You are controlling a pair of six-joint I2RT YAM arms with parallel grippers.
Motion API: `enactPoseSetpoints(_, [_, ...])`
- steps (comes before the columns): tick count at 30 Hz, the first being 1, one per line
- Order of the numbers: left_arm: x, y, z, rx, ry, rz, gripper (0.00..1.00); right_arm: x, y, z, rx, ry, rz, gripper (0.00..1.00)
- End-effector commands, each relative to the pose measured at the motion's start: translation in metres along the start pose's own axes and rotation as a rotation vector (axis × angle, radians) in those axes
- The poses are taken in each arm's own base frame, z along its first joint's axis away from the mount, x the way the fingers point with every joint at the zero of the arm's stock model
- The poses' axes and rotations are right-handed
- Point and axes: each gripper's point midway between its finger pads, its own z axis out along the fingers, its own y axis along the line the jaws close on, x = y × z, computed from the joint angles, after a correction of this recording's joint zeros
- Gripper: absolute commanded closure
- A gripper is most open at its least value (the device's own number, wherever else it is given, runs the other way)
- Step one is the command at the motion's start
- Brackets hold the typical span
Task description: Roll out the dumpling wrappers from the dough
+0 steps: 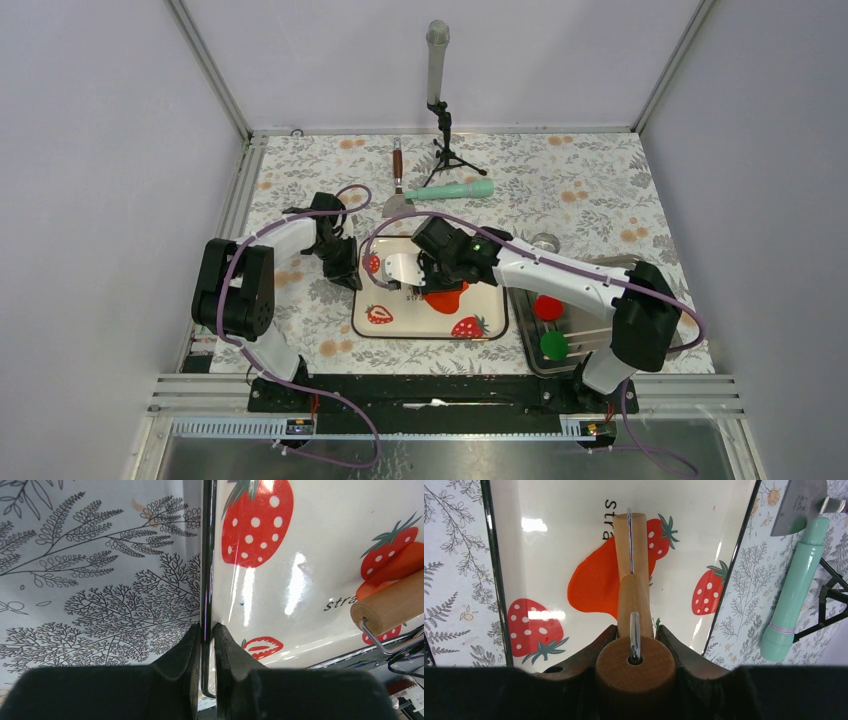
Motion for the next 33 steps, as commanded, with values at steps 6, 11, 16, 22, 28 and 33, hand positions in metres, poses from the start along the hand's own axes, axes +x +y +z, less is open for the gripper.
enactPoseSetpoints(6, [-0.012, -0.003, -0.002, 0.004, -0.049, 0.017, 1.00, 0.012, 0.016, 0.013, -0.040, 0.048, -0.038, 1.00])
enactPoseSetpoints(11, [-0.010, -0.003, -0.002, 0.003, -0.049, 0.020, 1.00, 0.027, 0.023, 0.027, -0.084, 0.124, -0.045, 1.00])
enactPoseSetpoints(16, [-0.011, -0.003, -0.003, 0.004, -0.056, 0.022, 1.00, 0.031, 0.022, 0.038, -0.107, 0.147, -0.034, 1.00])
enactPoseSetpoints(22, [-0.009, -0.003, -0.002, 0.014, -0.054, 0.020, 1.00, 0.015, -0.036, 0.034, 0.079, 0.118, 0.049, 1.00])
enactPoseSetpoints(28, [-0.010, -0.008, -0.001, 0.046, -0.055, 0.006, 1.00, -0.013, -0.098, -0.033, 0.234, -0.086, 0.427, 1.00])
enactPoseSetpoints(33, [-0.008, -0.010, -0.001, 0.049, -0.058, -0.044, 1.00, 0.005, -0.066, -0.062, -0.006, -0.183, 0.969, 1.00])
